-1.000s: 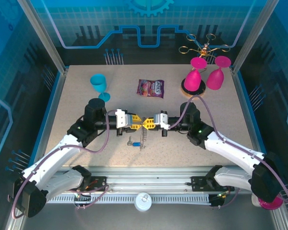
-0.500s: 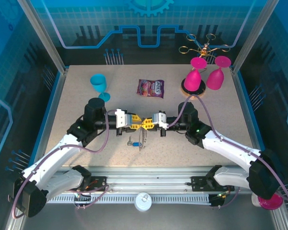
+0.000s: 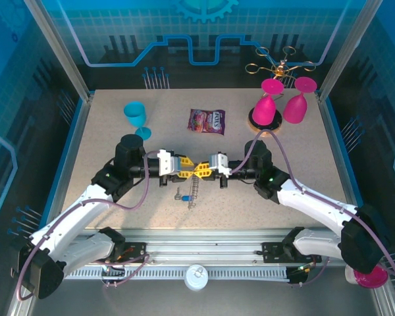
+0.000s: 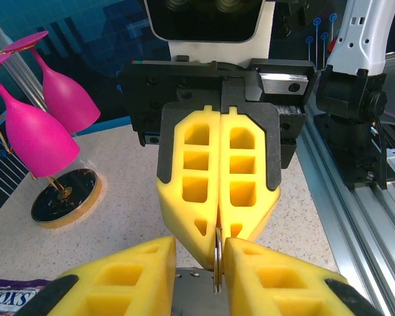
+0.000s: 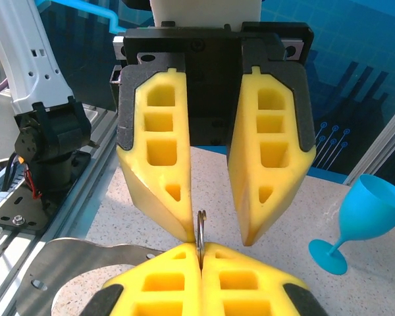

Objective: Put the keys on the keyring

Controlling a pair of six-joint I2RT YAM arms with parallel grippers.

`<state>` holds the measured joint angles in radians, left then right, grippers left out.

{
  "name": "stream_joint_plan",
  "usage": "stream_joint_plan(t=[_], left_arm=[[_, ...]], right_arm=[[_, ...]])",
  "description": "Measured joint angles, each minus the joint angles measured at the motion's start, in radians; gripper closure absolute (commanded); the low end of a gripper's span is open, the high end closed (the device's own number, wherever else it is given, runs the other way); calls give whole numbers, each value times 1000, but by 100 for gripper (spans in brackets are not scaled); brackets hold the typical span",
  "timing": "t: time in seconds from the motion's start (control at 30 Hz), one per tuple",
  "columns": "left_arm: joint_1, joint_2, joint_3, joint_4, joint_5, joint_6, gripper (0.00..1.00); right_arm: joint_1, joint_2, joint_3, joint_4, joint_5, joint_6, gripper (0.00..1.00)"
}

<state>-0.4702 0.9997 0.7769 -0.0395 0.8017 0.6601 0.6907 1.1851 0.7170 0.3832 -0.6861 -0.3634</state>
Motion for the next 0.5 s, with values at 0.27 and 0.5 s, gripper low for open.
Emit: stream_joint_plan(t=[0.27, 0.5], left_arm=[[0, 0, 0, -8, 0, 4, 84], [0, 0, 7, -29, -5, 24, 100]], right_arm=[[0, 0, 0, 3, 22, 2, 100], [0, 0, -3, 8, 29, 2, 100]])
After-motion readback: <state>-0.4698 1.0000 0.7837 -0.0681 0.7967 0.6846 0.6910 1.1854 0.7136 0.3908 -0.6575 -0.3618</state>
